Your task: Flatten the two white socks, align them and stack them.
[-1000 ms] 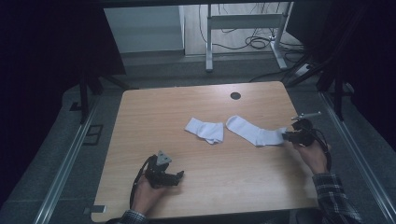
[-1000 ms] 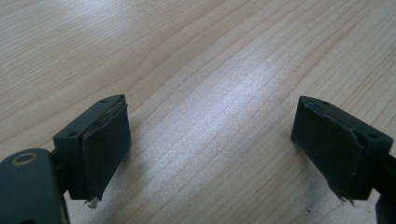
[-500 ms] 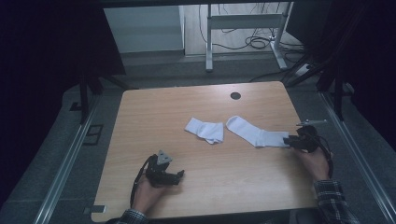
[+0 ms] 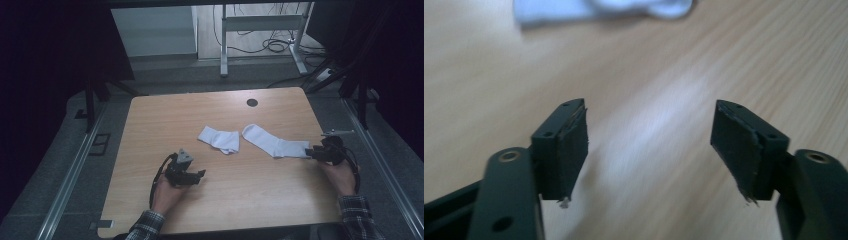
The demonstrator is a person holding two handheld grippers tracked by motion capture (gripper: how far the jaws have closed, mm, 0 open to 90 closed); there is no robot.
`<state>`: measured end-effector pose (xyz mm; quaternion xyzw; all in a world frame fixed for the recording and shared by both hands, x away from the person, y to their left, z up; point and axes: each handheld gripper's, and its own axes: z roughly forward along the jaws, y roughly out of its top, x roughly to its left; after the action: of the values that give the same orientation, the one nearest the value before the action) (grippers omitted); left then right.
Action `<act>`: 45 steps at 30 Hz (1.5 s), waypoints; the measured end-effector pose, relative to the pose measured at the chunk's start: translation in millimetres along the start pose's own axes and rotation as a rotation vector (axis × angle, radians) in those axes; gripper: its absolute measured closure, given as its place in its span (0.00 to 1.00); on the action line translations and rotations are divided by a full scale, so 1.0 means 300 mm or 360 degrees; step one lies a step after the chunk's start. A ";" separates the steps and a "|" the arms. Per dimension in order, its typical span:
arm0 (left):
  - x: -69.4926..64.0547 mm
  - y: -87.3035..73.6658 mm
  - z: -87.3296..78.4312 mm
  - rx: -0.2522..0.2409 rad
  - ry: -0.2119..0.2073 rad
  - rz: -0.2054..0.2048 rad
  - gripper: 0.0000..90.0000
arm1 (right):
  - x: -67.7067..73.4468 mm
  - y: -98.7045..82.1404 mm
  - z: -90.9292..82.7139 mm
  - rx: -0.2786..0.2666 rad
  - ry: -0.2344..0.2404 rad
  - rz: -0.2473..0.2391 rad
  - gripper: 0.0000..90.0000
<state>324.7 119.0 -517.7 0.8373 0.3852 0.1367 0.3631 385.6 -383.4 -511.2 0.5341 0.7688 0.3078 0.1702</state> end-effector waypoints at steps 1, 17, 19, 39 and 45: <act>-0.003 0.015 0.008 -0.0009 -0.0009 0.0011 0.39 | 0.003 0.000 -0.001 0.0004 -0.0004 -0.0005 0.63; -0.078 0.295 0.237 -0.0044 -0.0065 0.0125 0.67 | 0.000 -0.007 -0.012 -0.0011 0.0050 -0.0005 0.71; -0.085 0.329 0.263 -0.0038 -0.0052 0.0145 0.71 | 0.001 -0.005 -0.013 -0.0013 0.0048 -0.0012 0.70; -0.078 0.487 0.447 0.0009 -0.0036 0.0125 0.88 | 0.000 -0.008 -0.013 -0.0024 0.0029 -0.0037 0.74; -0.074 0.502 0.489 0.0026 -0.0023 0.0113 0.86 | -0.001 -0.008 -0.016 -0.0042 0.0027 -0.0032 0.75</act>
<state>466.7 -37.4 -511.7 0.8543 0.3537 0.1402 0.3541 381.2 -385.7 -509.1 0.5214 0.7714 0.3209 0.1738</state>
